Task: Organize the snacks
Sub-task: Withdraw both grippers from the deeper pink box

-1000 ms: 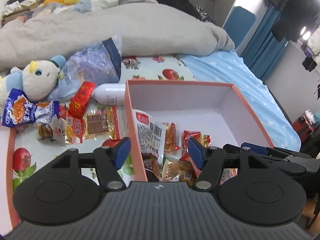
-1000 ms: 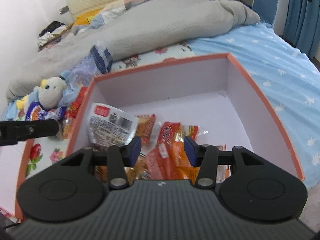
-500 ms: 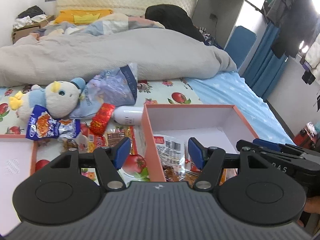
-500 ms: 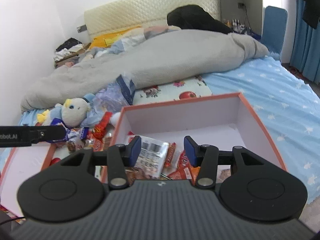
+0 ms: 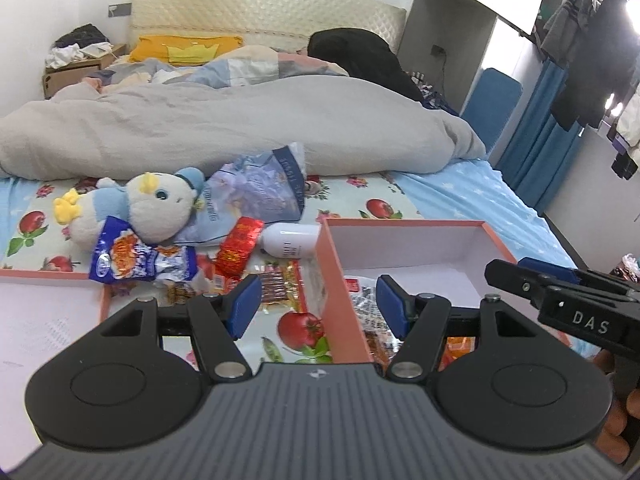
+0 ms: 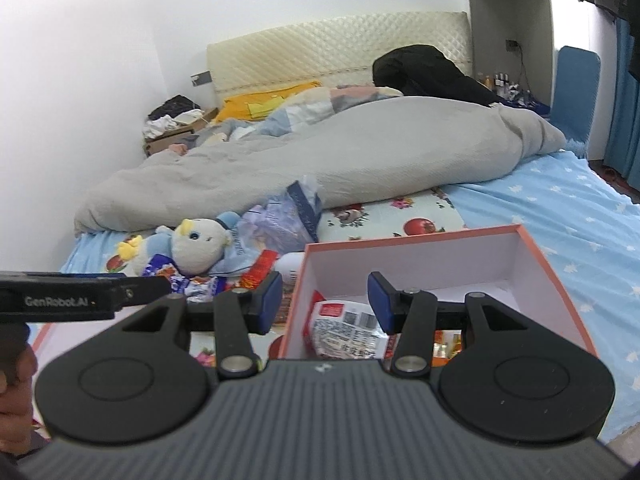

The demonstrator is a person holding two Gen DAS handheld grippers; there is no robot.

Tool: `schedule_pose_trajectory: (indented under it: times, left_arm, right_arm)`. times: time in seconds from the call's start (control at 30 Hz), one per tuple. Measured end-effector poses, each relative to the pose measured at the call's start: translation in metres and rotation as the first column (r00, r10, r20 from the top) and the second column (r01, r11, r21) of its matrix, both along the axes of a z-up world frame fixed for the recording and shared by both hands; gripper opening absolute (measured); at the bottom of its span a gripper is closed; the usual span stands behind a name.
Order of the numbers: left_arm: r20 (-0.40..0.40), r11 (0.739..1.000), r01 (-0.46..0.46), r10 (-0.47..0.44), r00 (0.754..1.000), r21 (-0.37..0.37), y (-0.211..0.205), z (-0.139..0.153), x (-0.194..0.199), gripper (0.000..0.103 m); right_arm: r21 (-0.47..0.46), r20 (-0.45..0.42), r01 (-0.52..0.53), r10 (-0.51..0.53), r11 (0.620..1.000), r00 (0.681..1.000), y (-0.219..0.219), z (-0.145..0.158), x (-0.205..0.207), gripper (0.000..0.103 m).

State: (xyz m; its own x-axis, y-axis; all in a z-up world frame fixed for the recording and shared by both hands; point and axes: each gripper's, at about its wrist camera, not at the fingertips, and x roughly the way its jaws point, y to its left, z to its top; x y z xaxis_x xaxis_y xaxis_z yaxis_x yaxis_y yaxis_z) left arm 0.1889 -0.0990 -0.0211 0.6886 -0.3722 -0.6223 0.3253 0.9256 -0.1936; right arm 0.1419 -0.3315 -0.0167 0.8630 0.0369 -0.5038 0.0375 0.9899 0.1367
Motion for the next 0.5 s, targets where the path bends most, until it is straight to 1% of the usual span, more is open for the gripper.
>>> schedule_pose_trajectory:
  times: [0.1,0.33,0.37,0.43,0.5]
  left_arm:
    - [0.004,1.0,-0.018,0.018,1.0,0.004,0.012,0.0,-0.003,0.069]
    - [0.006,0.999,-0.05,0.05,0.999,0.0,0.043,-0.002,-0.009,0.069]
    - [0.008,0.999,-0.049,0.048,0.999,0.006,0.046,-0.003,-0.01,0.069]
    - [0.02,0.998,-0.042,0.041,0.999,0.043,0.05,-0.006,-0.013,0.069]
    - [0.026,0.998,-0.044,0.042,0.999,0.054,0.054,-0.009,-0.017,0.069]
  right_arm:
    - [0.006,-0.005,-0.013,0.013,1.0,1.0,0.008,0.001,0.0,0.05]
    - [-0.01,0.009,-0.046,0.046,0.999,0.999,0.032,0.007,-0.003,0.05]
    - [-0.011,0.008,-0.049,0.049,0.999,0.999,0.036,0.006,-0.004,0.05]
    - [-0.008,0.007,-0.052,0.052,0.999,0.999,0.043,0.003,-0.005,0.05]
    - [-0.002,0.006,-0.058,0.058,0.998,0.998,0.05,-0.002,-0.007,0.05]
